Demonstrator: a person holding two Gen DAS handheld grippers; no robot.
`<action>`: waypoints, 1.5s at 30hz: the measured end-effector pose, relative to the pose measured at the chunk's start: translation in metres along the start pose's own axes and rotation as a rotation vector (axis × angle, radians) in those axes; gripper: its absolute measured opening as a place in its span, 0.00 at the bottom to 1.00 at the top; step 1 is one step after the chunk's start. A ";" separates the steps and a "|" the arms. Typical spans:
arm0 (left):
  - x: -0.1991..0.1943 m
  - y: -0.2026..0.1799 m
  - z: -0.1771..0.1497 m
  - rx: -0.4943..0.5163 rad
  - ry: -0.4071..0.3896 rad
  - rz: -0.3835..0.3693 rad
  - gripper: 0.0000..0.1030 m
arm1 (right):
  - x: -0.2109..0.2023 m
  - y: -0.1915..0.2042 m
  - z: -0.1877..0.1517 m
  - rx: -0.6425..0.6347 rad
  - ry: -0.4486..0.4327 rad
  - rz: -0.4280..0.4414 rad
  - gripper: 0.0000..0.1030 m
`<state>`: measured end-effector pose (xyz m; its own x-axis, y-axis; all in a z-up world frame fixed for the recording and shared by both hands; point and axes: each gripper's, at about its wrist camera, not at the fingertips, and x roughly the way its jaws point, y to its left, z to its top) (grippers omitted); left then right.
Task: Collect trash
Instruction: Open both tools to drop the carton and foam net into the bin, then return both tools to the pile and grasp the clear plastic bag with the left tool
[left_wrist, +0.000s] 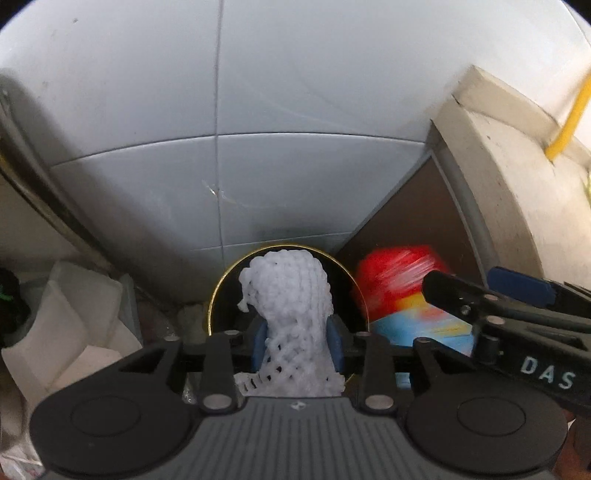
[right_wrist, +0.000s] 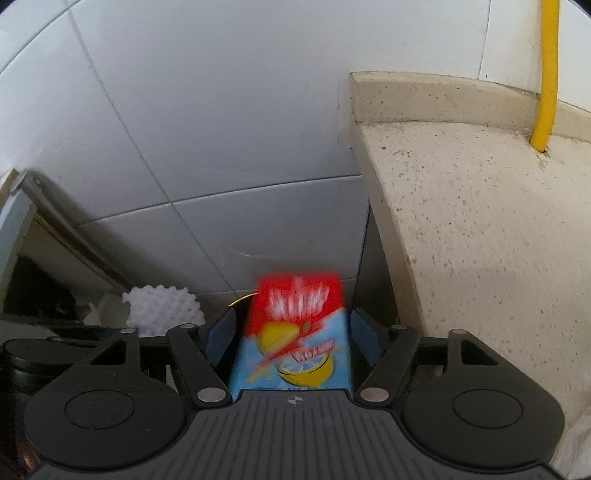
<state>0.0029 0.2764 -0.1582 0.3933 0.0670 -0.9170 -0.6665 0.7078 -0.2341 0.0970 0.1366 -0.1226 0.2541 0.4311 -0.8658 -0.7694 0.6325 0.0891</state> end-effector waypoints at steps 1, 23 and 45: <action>0.000 0.001 0.000 -0.002 -0.002 -0.001 0.34 | 0.000 -0.001 0.000 0.000 -0.005 0.000 0.78; -0.018 -0.024 -0.005 0.132 -0.088 -0.006 0.62 | -0.078 -0.028 -0.014 0.108 -0.143 -0.005 0.82; -0.080 -0.176 -0.038 0.535 -0.190 -0.288 0.62 | -0.203 -0.120 -0.104 0.333 -0.330 -0.296 0.83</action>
<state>0.0650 0.1198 -0.0555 0.6477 -0.0895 -0.7566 -0.1281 0.9661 -0.2239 0.0763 -0.0936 -0.0083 0.6429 0.3486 -0.6820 -0.4237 0.9037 0.0624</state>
